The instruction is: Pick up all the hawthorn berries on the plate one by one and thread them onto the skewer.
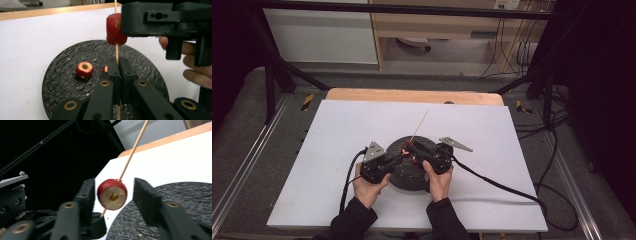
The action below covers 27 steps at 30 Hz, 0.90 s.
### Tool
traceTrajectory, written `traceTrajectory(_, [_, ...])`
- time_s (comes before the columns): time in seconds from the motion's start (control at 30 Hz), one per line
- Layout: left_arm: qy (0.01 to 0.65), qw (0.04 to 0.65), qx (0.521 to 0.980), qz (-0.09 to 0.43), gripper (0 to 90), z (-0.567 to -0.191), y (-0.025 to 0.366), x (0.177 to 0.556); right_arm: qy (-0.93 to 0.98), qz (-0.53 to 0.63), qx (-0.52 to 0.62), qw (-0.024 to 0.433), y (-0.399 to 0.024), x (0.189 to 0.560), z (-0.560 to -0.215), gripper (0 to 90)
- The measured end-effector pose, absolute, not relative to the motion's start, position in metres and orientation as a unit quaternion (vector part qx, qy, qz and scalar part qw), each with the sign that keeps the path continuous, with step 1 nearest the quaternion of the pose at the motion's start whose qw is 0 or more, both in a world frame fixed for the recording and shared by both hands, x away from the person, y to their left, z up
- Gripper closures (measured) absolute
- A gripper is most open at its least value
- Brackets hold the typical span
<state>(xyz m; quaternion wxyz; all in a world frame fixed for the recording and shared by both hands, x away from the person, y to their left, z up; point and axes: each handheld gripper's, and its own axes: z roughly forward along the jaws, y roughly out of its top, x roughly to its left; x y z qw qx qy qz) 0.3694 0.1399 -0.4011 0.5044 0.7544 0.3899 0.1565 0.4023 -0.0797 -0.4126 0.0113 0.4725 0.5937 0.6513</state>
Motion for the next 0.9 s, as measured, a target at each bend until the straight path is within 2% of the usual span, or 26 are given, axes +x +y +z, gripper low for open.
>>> traceTrajectory(0.1, [0.390, 0.503, 0.756, 0.155, 88.8, -0.402, 0.143, 0.368, 0.596, 0.651, 0.471, 0.017, -0.085, 0.402, -0.409, 46.7])
traceTrajectory(0.63, [0.380, 0.497, 0.765, 0.151, 88.8, -0.408, 0.171, 0.353, 0.676, 0.570, 0.465, 0.043, -0.130, 0.409, -0.397, 12.2])
traceTrajectory(0.9, [0.376, 0.489, 0.773, 0.150, 88.7, -0.412, 0.193, 0.343, 0.725, 0.525, 0.441, 0.056, -0.137, 0.412, -0.395, 7.5])
